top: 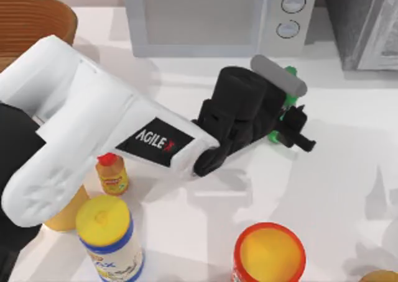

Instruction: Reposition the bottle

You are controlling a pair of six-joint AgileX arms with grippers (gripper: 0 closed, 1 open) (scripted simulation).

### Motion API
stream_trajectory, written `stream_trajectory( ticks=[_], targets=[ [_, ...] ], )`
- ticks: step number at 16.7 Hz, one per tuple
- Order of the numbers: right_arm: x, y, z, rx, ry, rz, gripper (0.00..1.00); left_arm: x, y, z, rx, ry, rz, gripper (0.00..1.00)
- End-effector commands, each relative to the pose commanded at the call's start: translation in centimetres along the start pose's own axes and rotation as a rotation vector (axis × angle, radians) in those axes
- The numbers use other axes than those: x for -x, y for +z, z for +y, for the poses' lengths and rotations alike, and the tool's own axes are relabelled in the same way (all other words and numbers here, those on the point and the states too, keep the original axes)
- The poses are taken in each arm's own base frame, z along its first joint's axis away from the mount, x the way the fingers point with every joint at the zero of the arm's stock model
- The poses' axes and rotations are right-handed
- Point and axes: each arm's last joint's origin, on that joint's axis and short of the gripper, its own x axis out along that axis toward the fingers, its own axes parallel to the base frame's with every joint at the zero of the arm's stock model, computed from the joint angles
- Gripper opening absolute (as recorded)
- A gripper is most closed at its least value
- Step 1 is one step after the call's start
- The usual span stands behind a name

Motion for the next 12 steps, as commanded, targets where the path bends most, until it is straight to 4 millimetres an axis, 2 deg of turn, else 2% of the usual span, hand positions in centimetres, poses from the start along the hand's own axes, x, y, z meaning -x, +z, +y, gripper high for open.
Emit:
stream_trajectory(
  ticks=[5, 7, 9, 12],
  targets=[
    [0.0, 0.0, 0.0, 0.0, 0.0, 0.0, 1.0, 0.1, 0.1, 0.2, 0.001, 0.005, -0.003, 0.0],
    [0.0, 0.0, 0.0, 0.0, 0.0, 0.0, 1.0, 1.0, 0.6, 1.2, 0.02, 0.041, -0.025, 0.0],
    [0.0, 0.0, 0.0, 0.0, 0.0, 0.0, 1.0, 3.0, 1.5, 3.1, 0.056, 0.111, -0.061, 0.0],
    [0.0, 0.0, 0.0, 0.0, 0.0, 0.0, 1.0, 7.7, 1.9, 6.1, 0.124, 0.256, -0.104, 0.0]
  ],
)
